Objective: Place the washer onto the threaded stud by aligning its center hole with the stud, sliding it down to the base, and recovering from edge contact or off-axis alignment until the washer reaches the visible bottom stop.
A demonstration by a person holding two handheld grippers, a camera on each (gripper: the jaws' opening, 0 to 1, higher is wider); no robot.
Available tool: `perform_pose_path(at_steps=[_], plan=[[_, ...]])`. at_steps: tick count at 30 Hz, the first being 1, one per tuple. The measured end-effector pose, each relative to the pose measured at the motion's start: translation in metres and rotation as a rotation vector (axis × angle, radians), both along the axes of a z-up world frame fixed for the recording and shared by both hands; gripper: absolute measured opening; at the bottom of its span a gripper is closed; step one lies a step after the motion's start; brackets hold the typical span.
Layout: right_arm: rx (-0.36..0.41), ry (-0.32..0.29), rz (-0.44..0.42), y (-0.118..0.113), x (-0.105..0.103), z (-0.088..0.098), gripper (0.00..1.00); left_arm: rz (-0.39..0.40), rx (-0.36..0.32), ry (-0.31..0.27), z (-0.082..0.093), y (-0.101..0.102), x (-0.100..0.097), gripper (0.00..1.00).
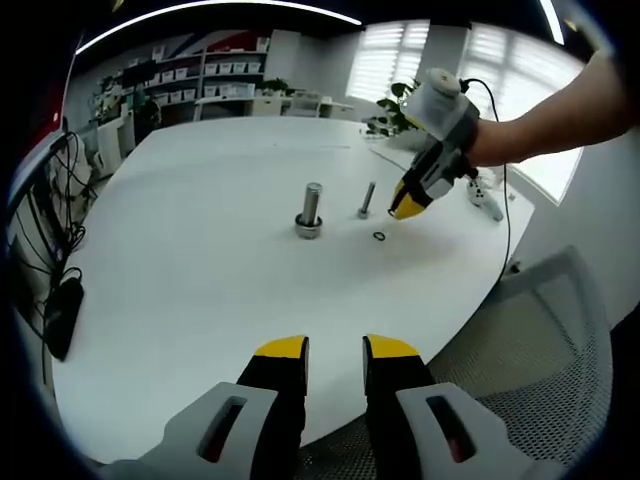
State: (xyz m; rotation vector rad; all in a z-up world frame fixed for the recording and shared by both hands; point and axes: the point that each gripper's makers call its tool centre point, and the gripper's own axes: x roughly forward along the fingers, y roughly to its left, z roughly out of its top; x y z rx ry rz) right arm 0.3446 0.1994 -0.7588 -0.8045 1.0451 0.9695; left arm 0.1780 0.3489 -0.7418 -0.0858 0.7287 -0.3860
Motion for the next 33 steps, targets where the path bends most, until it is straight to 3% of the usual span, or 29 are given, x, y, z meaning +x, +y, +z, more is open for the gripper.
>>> perform_pose_path(at_steps=[12, 17, 33], plan=[[0.06, -0.093, -0.004, 0.014, 0.023, 0.029, 0.14, -0.002, -0.001, -0.002, 0.001, 0.0, 0.0, 0.19], [0.053, -0.109, 0.017, 0.016, 0.025, 0.028, 0.14, -0.003, -0.002, -0.003, 0.0, 0.0, 0.0, 0.19], [0.047, -0.078, -0.015, 0.021, 0.034, 0.018, 0.14, 0.0, 0.0, -0.003, 0.0, 0.0, 0.0, 0.19]])
